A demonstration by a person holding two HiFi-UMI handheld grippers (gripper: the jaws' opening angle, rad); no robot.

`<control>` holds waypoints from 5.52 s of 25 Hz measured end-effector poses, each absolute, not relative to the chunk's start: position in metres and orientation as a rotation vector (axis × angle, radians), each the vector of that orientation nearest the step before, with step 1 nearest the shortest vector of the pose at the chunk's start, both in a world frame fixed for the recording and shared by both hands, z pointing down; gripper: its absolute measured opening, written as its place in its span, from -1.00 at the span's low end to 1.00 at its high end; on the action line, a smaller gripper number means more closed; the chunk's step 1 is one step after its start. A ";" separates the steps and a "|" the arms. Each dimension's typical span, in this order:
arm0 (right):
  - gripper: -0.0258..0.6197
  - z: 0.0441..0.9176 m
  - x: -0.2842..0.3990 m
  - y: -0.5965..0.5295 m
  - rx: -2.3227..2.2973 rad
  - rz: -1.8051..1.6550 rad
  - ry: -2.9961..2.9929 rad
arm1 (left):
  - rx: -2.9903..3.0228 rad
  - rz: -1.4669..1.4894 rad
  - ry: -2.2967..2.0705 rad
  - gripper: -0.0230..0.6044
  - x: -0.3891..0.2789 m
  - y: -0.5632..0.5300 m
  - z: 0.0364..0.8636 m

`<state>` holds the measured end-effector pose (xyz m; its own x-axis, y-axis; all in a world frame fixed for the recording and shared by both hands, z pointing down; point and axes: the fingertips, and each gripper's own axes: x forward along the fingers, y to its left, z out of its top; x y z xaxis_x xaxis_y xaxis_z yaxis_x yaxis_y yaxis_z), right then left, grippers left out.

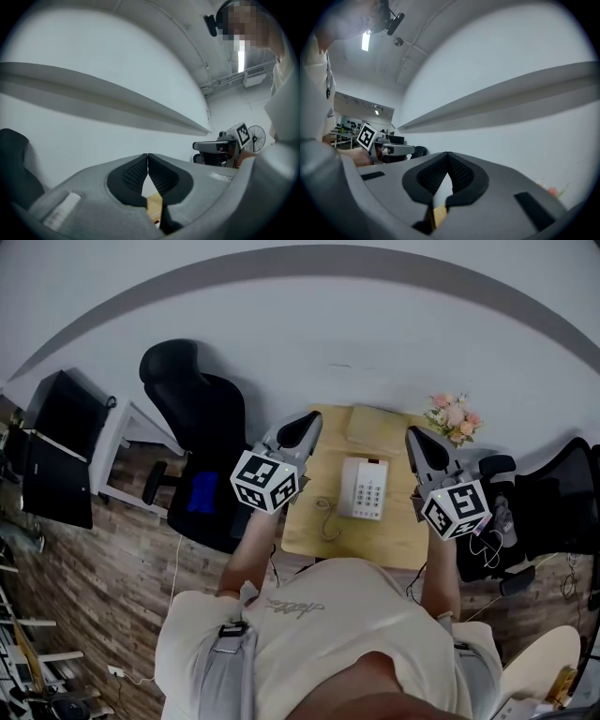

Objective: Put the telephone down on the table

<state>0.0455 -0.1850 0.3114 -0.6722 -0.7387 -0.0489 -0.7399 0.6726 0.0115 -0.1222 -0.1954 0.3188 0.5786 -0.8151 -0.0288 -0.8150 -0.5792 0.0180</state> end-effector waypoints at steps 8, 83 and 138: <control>-0.92 0.315 0.049 -0.184 -1.281 0.034 2.836 | 2.815 -0.058 -1.419 -0.87 -0.119 -0.192 0.318; -0.92 0.330 0.044 -0.189 -1.396 0.053 2.883 | 2.773 -0.132 -1.359 -0.87 -0.131 -0.202 0.343; -0.92 0.337 0.050 -0.204 -1.317 0.043 2.911 | 2.772 -0.082 -1.402 -0.87 -0.123 -0.210 0.339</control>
<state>0.0496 -0.2040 0.3375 -0.6592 -0.7510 0.0379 -0.7495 0.6603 0.0469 -0.1228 -0.2101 0.3395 0.5915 -0.8057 -0.0316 -0.8039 -0.5923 0.0538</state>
